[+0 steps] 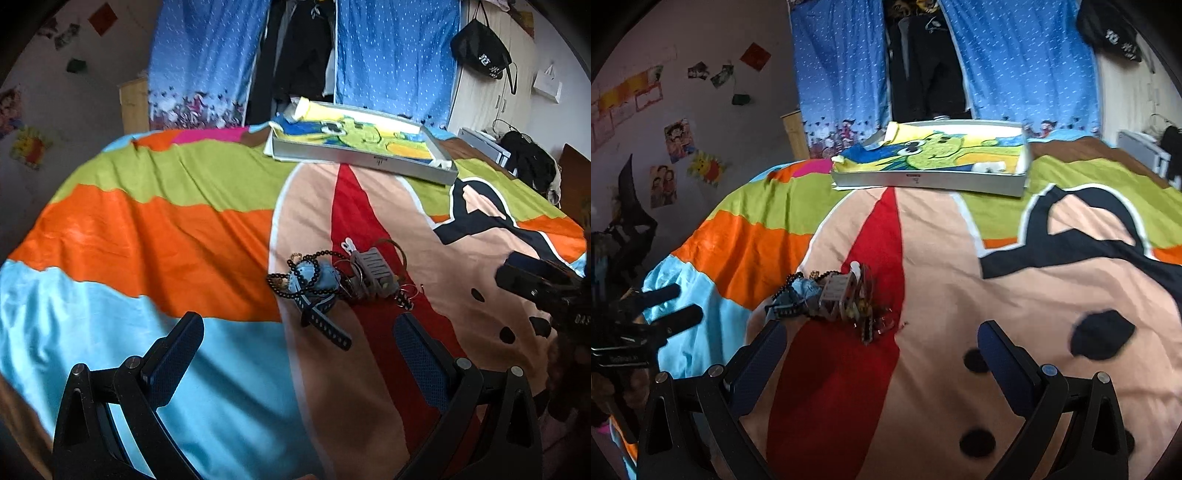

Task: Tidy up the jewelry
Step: 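Grasp the black bead bracelet from the pile with the right tool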

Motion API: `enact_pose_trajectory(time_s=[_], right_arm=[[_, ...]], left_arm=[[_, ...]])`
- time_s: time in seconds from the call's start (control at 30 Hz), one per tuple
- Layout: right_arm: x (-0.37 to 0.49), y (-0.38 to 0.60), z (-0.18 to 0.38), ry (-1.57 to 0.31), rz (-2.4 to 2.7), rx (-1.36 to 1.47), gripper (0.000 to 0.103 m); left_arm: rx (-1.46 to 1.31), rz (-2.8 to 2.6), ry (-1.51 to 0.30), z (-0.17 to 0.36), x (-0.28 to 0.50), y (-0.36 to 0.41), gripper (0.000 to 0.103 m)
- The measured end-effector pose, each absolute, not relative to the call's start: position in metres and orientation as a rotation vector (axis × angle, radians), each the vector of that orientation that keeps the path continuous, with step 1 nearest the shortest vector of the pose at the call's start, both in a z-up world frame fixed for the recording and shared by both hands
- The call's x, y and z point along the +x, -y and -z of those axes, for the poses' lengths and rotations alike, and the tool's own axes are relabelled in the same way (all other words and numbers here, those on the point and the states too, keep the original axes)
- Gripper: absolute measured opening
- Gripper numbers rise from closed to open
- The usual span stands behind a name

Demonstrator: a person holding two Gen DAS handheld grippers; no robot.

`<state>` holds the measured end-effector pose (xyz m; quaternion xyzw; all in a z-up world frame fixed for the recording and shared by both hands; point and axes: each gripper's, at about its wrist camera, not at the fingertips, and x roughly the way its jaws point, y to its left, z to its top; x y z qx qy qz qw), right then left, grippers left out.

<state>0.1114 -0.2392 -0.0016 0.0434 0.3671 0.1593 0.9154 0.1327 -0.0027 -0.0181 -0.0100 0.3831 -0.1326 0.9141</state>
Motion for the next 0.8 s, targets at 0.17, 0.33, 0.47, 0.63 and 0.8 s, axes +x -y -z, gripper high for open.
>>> enact_pose_trajectory(time_s=[0.17,0.33,0.47,0.63,0.8], right_arm=[[0.145,0.229,0.014,-0.775,-0.412,0.101,0.103],[0.17,0.218,0.029,-0.795,-0.458,0.114,0.082],[0.185,0.214,0.041,-0.814,-0.484,0.129,0.072],[0.201,0.214,0.057,-0.846,-0.487,0.167,0.06],[0.218,0.214,0.067,-0.865,-0.505,0.2,0.048]], left_arm=[[-0.01,0.321,-0.823,0.035,0.158,0.0,0.088],[-0.024,0.361,-0.854,0.045,0.185,-0.01,0.072],[-0.009,0.405,-0.872,0.05,0.203,-0.011,0.058],[-0.013,0.45,-0.894,0.056,0.22,-0.004,0.052],[0.013,0.475,-0.913,0.06,0.229,0.005,0.052]])
